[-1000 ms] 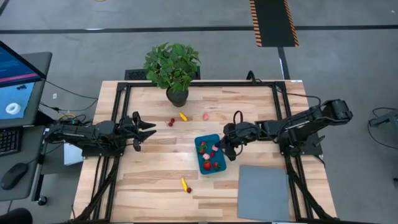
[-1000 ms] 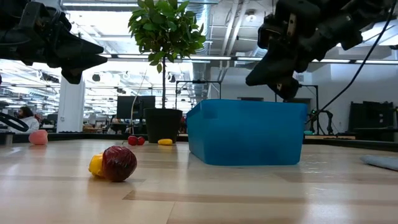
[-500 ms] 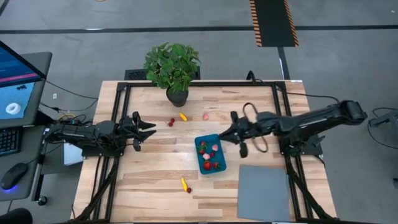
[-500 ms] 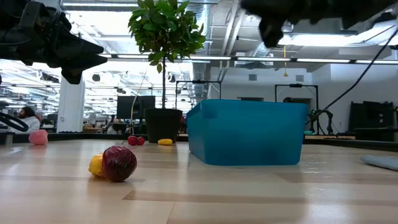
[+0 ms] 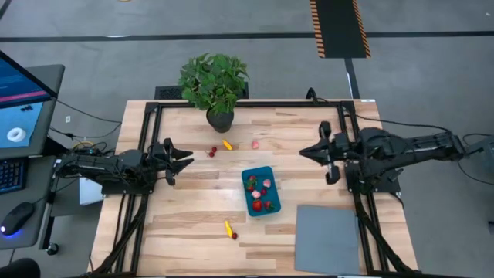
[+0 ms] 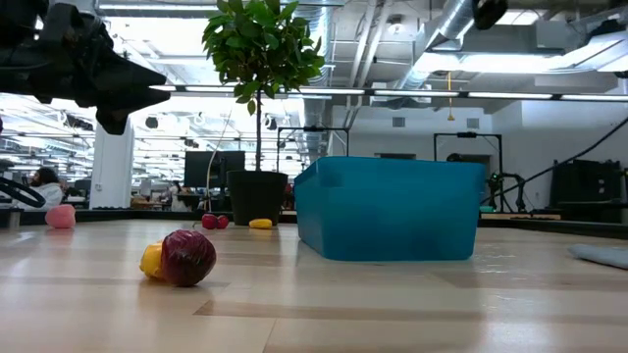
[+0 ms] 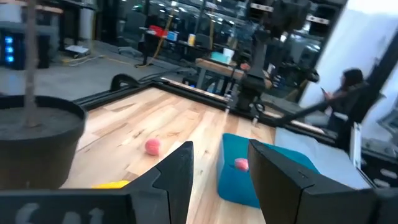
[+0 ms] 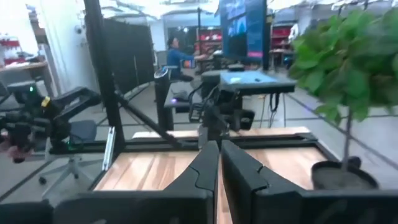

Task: Pick and placing Produce into tupperware
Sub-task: Put the bottom corn into the blue bin

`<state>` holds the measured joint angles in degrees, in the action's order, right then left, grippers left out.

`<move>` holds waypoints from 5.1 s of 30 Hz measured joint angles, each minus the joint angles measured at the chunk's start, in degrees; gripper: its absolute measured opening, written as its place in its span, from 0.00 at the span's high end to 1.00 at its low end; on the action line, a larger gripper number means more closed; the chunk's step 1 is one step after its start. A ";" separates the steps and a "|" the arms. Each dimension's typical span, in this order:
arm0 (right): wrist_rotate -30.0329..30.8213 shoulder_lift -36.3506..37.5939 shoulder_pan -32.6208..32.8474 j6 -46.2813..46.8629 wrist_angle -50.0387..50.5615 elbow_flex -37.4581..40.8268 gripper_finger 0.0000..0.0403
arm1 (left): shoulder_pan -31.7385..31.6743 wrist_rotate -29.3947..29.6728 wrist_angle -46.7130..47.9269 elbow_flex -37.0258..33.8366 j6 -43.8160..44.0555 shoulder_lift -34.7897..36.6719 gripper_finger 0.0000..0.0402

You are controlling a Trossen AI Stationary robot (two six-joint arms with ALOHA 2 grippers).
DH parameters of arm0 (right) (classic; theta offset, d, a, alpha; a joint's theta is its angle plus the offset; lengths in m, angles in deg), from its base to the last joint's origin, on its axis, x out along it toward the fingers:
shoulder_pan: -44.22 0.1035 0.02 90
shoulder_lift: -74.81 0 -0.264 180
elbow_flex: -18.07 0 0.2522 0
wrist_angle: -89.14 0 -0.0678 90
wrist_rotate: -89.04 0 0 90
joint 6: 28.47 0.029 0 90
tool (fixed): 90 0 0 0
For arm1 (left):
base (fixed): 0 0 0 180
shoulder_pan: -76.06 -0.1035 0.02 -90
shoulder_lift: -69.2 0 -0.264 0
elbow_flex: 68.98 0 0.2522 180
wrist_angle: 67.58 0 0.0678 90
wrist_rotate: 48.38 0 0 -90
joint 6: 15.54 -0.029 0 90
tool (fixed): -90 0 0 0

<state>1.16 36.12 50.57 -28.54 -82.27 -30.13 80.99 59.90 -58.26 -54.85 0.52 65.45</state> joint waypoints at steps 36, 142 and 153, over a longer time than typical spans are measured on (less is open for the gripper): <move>5.96 35.16 1.44 9.57 -2.40 29.93 0.93 | -0.04 7.65 -0.09 0.32 8.43 0.02 0.65; 7.60 34.20 1.14 23.52 2.78 34.16 0.93 | 22.56 -16.01 11.51 54.42 -19.75 -101.77 0.73; 7.56 34.20 1.14 23.52 2.80 34.16 0.92 | 19.47 -18.91 12.12 54.45 -14.78 -101.79 0.95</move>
<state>8.73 70.32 51.70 -5.02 -79.48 4.03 100.46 40.99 -46.14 -0.41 -14.26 -36.33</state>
